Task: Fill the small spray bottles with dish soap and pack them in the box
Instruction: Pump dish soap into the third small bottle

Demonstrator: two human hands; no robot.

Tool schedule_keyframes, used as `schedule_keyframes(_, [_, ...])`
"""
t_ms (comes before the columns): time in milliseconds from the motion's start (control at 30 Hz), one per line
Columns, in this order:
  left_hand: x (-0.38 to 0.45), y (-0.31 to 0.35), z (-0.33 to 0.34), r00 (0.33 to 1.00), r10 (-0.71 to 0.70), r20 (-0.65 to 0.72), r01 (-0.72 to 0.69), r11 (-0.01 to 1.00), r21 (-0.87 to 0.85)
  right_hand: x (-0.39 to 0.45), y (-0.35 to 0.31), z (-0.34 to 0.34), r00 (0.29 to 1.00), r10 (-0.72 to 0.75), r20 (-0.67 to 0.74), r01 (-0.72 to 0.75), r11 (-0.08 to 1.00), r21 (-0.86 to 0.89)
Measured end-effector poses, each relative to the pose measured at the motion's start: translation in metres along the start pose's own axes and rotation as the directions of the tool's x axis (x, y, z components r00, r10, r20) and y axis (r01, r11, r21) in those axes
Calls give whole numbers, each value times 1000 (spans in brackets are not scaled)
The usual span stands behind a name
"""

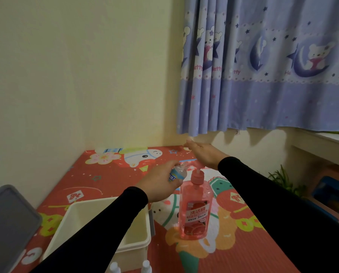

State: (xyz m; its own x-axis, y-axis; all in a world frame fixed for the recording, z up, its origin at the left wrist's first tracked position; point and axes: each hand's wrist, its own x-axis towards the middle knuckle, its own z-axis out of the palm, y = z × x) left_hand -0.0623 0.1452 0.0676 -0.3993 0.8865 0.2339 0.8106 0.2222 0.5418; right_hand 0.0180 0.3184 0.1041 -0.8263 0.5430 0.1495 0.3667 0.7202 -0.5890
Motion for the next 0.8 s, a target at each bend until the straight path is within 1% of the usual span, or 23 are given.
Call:
schedule_keyframes(133, [-4,-2,-1,1000,-21,5,21,1000,-15,-4,-5,-5,1000,3,-5,-3,1000,8])
schedule_keyframes(400, [-16,-4,-5,999,-52,6,53,998,-37,-20,-15,-8,999,-42,-23,42,999,-1])
schedule_keyframes(567, [-29,-1,-13,997,-66,-31,64,996,-58,-39,-23,-10,997,-63,-43,62,998,-28])
schedule_keyframes(667, [-38,1,-20,996,-62,-67,59,997,-50,-51,-27,-13,995,-73,-60,70,996,-56])
schedule_keyframes(800, [-57,3,-31,990,-72,-125,62,995,-83,-67,-33,-15,993,-89,-82,83,993,-79])
